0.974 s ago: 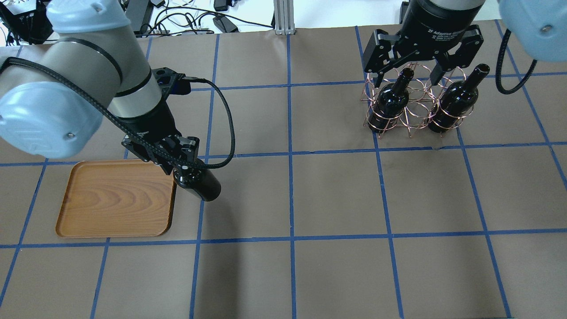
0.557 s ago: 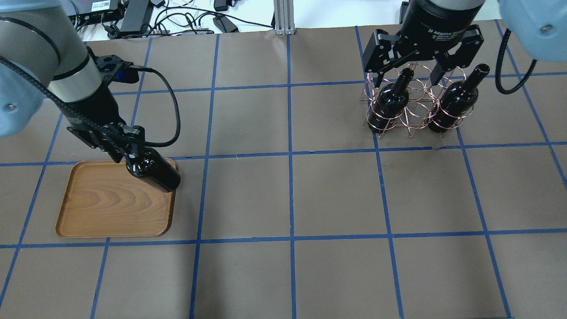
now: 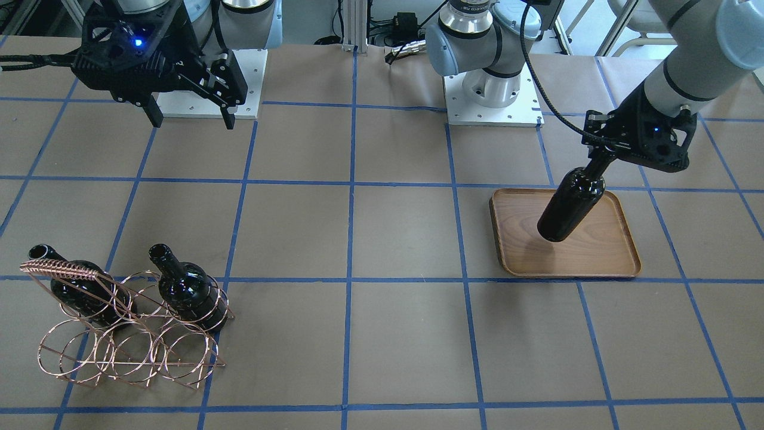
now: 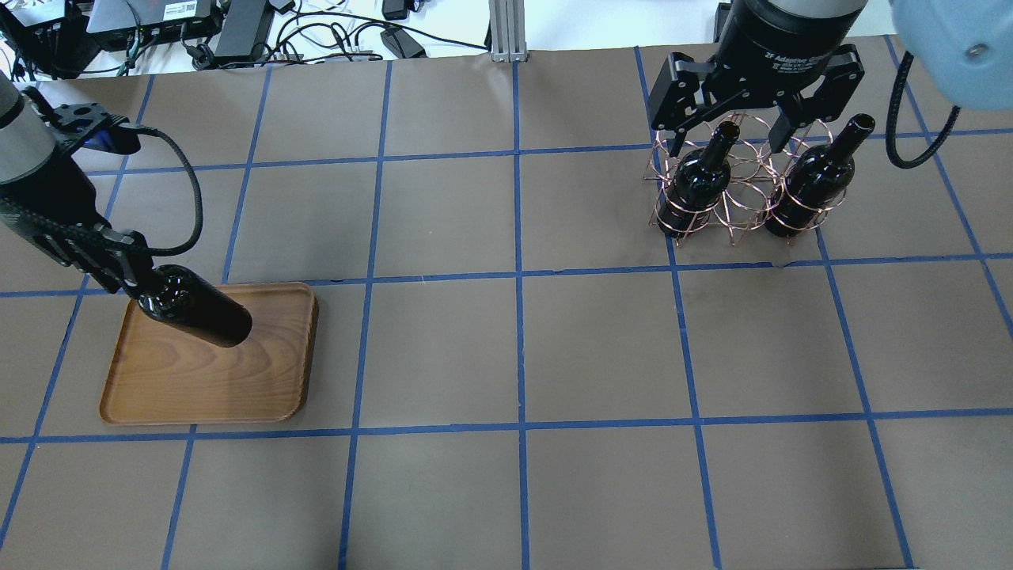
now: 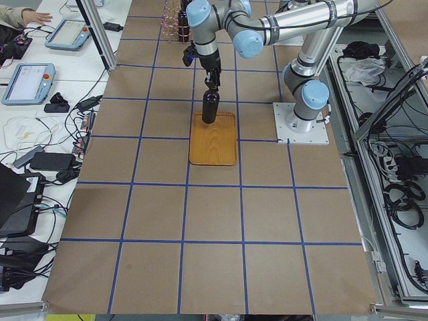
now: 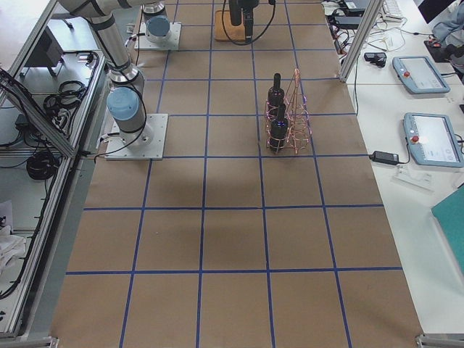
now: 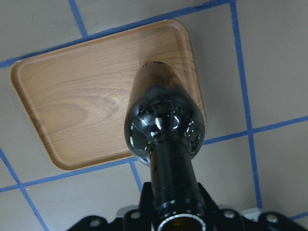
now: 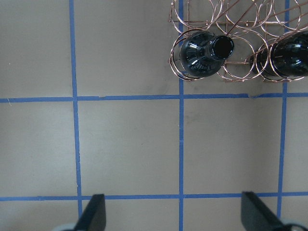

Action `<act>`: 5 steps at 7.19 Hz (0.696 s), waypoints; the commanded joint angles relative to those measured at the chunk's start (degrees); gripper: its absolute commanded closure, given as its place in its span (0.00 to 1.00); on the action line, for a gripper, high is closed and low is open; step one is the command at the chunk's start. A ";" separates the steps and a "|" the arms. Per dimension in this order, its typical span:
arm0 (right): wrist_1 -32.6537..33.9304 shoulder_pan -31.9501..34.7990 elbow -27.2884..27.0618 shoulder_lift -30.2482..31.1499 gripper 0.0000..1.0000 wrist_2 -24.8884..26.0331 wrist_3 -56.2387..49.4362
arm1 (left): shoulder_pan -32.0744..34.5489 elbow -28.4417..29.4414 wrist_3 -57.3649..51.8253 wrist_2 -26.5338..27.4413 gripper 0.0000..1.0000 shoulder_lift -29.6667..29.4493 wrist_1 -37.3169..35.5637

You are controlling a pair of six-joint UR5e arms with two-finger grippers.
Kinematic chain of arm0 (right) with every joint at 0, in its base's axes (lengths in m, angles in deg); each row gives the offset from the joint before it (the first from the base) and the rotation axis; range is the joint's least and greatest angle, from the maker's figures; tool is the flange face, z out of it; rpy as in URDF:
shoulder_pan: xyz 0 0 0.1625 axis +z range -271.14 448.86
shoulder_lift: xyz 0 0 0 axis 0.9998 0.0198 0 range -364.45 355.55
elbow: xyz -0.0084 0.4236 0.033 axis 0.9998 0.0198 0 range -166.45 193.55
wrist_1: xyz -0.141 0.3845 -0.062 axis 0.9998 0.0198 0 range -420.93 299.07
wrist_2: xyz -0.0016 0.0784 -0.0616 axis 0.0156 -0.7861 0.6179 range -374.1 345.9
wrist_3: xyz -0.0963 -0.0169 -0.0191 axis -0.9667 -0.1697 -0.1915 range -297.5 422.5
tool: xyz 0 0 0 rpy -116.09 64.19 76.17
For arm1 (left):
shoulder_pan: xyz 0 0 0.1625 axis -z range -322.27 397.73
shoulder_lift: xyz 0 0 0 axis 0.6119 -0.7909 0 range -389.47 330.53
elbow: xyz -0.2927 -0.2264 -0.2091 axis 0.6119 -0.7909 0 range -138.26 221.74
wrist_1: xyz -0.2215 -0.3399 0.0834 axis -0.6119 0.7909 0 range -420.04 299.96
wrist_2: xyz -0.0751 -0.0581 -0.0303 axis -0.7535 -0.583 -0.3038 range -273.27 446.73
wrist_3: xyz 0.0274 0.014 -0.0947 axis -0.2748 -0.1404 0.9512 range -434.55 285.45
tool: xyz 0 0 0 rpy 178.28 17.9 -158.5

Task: Take wine from basket and place on tray
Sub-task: 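Lower the bottle onto the wooden tray with the left gripper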

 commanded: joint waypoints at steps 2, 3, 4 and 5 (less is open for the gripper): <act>0.00 0.00 0.00 0.05 0.00 0.00 0.00 | -3.51 -0.31 -2.90 0.16 1.00 -1.89 -0.72; 0.00 0.00 0.00 0.05 0.00 -0.09 0.00 | -3.52 -0.31 -2.98 0.16 1.00 -2.85 -1.07; -0.09 0.09 0.00 0.05 0.00 0.00 0.00 | -3.52 -0.23 -3.07 0.42 1.00 -3.82 -1.77; -0.09 0.00 0.00 0.05 0.00 0.00 0.00 | -3.52 -0.23 -3.16 1.90 1.00 -4.61 -2.22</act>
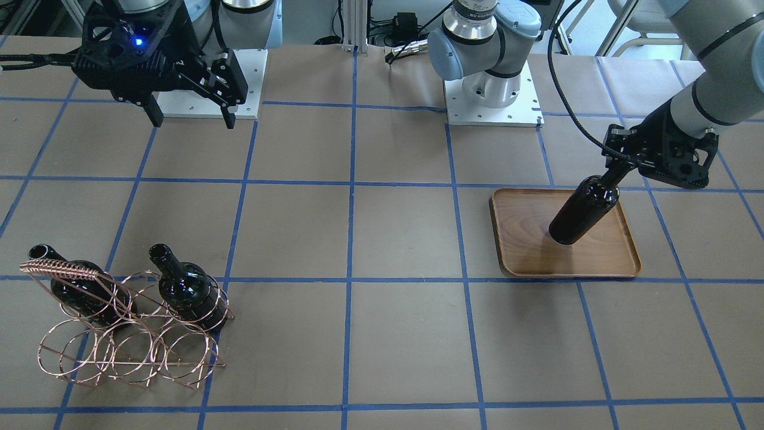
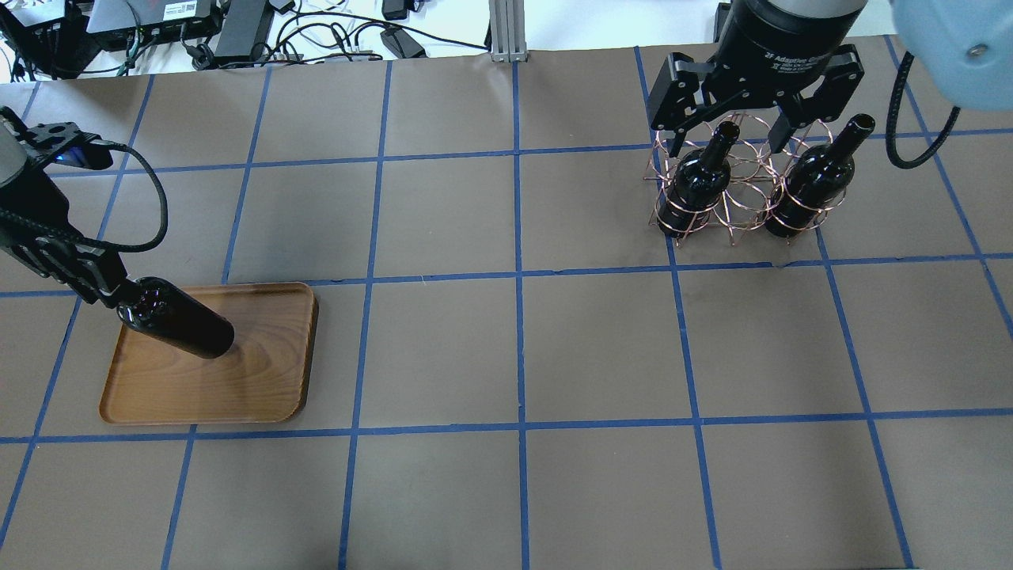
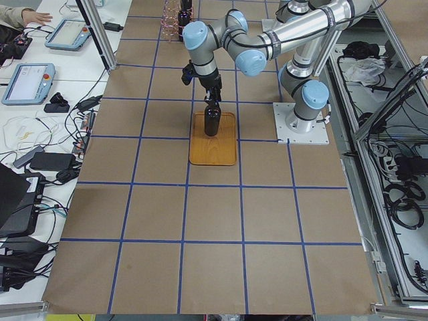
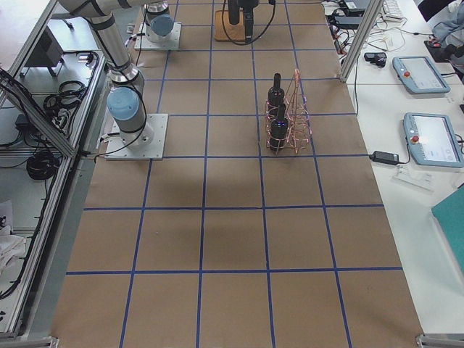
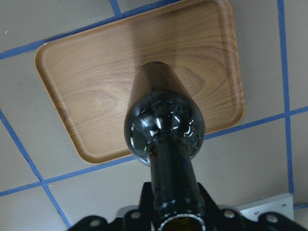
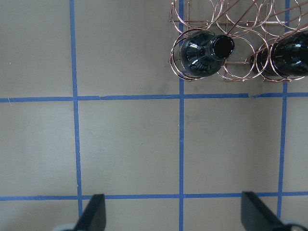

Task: Take wine from basket and place on tray
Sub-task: 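Lower the bottle onto the wooden tray with the left gripper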

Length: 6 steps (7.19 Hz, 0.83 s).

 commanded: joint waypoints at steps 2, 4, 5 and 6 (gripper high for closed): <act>0.06 -0.03 0.00 -0.08 0.00 -0.06 0.00 | -0.04 0.22 0.05 1.23 0.94 -1.69 -0.72; -0.03 -0.03 0.00 0.01 0.00 0.02 0.00 | -0.13 0.13 0.49 0.61 0.32 -1.96 -0.54; 0.06 -0.03 0.00 -0.08 0.00 -0.06 0.00 | -0.13 0.21 0.67 0.61 0.21 -1.78 -0.28; 0.06 -0.03 0.00 0.01 0.00 -0.06 0.00 | -0.04 0.48 0.93 0.61 0.18 -0.65 0.07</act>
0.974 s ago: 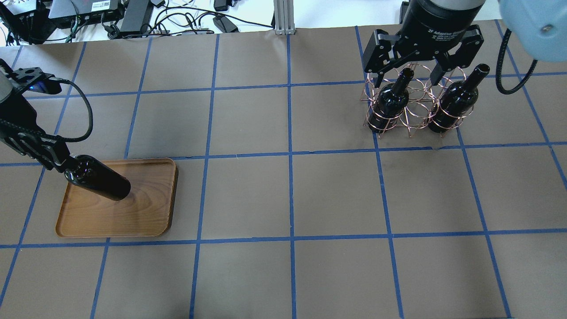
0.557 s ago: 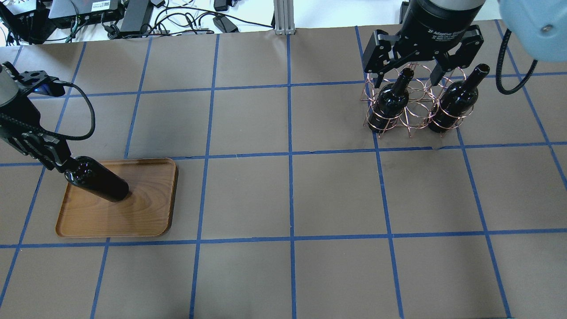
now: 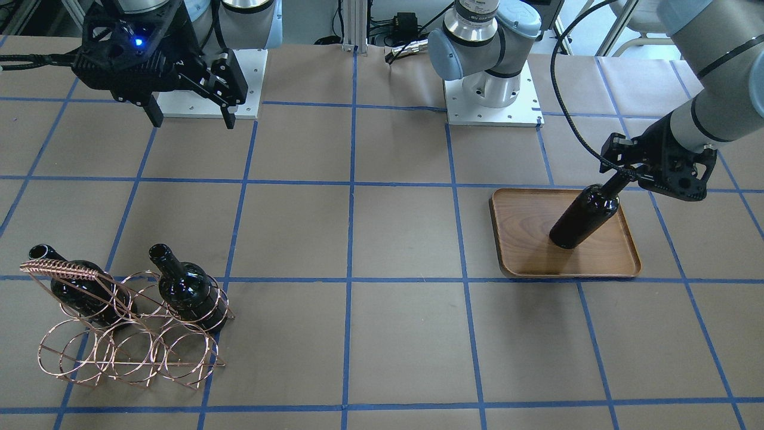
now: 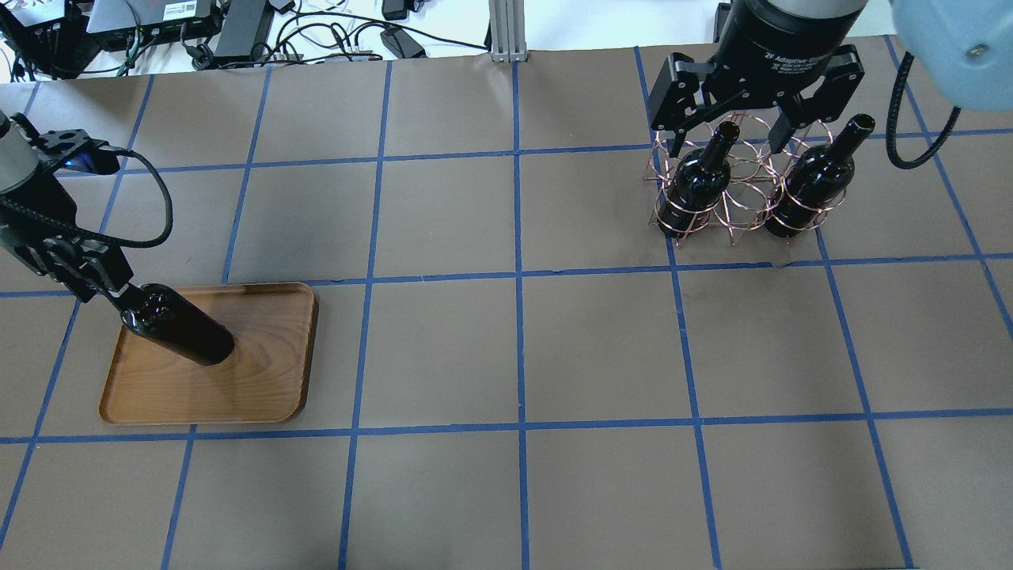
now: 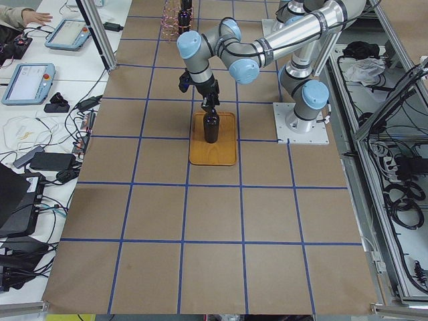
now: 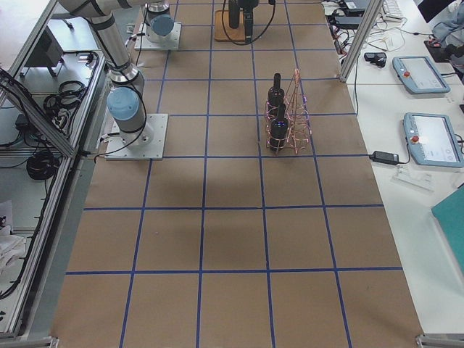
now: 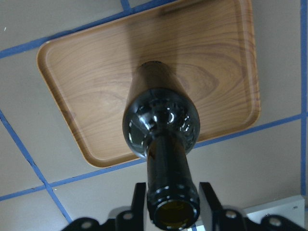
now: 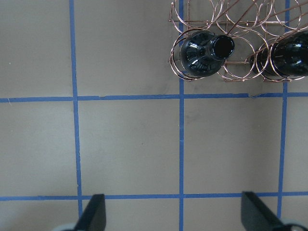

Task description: Take wine from basket and place on tray

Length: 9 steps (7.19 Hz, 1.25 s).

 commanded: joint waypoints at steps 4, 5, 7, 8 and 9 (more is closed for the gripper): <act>-0.06 0.00 0.00 0.03 0.00 0.06 0.00 | 4.18 4.61 16.59 -7.05 0.10 5.83 5.99; -0.06 0.00 0.00 0.03 0.00 0.06 0.00 | 8.47 5.58 23.09 -6.74 0.01 6.62 5.91; -0.06 0.00 0.00 -0.06 0.00 0.06 0.00 | 16.38 5.77 34.54 -6.73 0.00 7.42 4.60; 0.03 0.00 0.00 -0.06 0.00 0.06 0.00 | 19.29 5.77 35.89 -6.73 0.00 7.50 3.46; -0.06 0.00 0.00 0.03 0.00 0.06 0.00 | 20.97 5.77 36.42 -6.73 0.00 7.51 2.31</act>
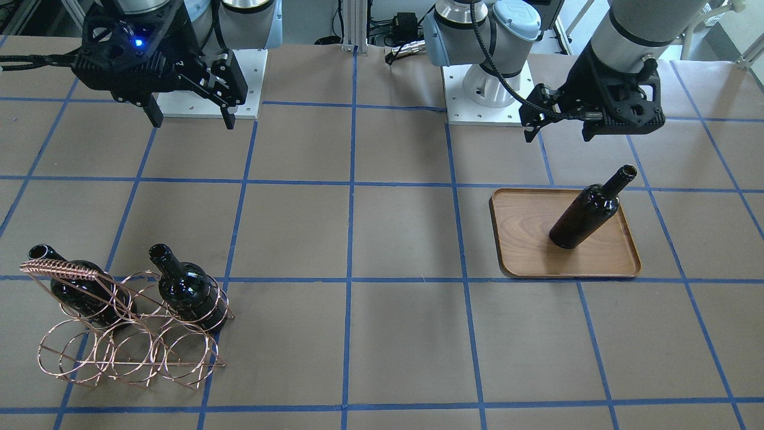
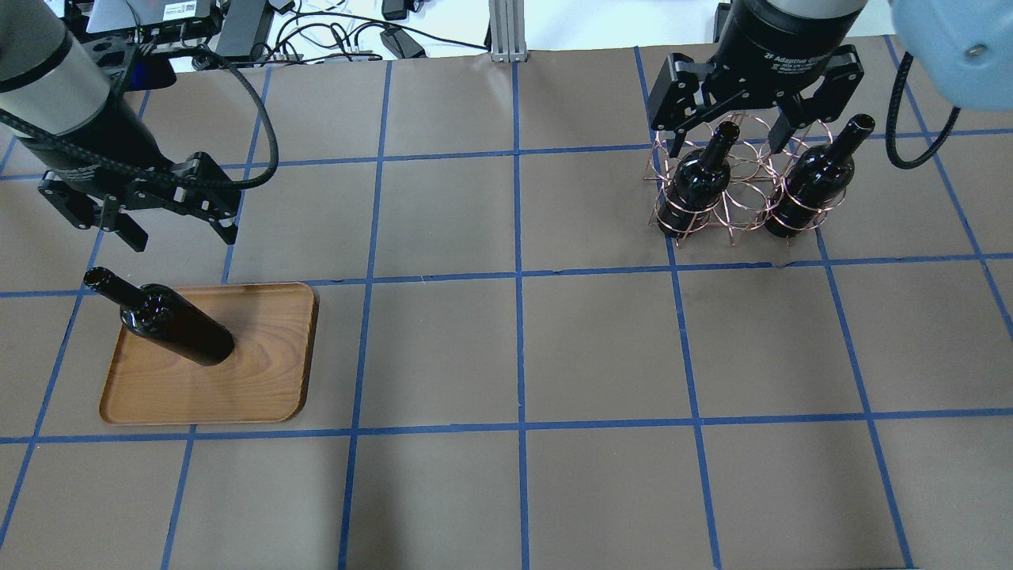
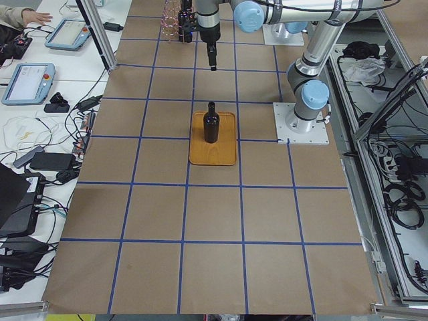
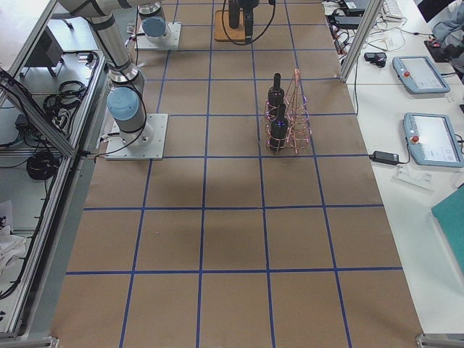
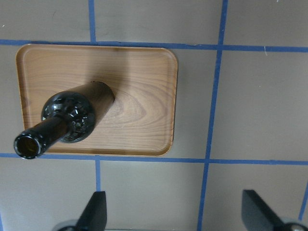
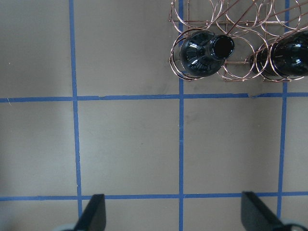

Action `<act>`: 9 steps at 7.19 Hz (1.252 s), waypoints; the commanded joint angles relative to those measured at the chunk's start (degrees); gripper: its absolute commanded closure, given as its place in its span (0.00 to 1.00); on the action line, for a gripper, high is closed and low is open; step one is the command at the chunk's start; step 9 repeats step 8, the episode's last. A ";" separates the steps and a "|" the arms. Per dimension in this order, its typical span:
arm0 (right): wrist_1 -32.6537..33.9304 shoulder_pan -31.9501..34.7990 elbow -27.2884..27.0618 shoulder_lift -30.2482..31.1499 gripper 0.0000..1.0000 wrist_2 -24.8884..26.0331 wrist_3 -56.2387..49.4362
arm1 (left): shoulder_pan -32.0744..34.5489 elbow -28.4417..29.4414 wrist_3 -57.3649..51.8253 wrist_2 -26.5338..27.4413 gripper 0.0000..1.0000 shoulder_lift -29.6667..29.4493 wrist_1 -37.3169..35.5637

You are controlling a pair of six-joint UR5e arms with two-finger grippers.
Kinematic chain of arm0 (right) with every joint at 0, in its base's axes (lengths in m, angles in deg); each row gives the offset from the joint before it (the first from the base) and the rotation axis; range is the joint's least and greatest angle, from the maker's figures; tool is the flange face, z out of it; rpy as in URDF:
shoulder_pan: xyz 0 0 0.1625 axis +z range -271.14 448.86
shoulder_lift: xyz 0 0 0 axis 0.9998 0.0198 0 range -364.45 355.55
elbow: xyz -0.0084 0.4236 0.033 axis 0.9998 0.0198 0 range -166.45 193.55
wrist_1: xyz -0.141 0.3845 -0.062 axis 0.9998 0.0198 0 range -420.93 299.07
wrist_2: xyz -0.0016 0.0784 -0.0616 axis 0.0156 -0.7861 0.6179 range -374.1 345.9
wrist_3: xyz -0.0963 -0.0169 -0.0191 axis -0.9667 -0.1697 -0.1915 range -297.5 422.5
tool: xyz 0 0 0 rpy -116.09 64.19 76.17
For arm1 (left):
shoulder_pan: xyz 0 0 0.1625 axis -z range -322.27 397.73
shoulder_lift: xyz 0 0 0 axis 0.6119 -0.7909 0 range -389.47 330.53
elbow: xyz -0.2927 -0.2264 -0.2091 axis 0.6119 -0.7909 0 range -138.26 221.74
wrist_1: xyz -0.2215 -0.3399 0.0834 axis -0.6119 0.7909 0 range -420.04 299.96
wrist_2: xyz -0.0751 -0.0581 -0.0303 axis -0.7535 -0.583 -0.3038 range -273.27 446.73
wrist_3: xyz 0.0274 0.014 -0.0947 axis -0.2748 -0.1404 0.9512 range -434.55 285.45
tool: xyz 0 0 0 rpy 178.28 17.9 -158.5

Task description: Take wine from basket and place on tray

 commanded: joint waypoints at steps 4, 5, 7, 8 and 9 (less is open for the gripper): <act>0.04 0.00 0.00 0.06 0.00 0.00 0.00 | 6.26 -0.22 2.10 -0.80 0.00 0.16 -5.83; 0.04 0.00 0.00 -0.02 0.00 0.00 0.00 | 6.88 -0.22 2.10 -0.63 0.00 0.08 -5.84; 0.04 0.00 0.00 0.07 0.00 -0.09 0.00 | 6.97 -0.22 2.10 -0.63 0.00 -0.01 -5.93; 0.04 0.00 0.00 -0.02 0.00 0.00 0.00 | 6.97 -0.83 1.93 -0.54 0.00 0.08 -5.84; 0.04 0.00 0.00 -0.02 0.00 0.00 0.00 | 6.97 -0.83 1.93 -0.54 0.00 0.08 -5.84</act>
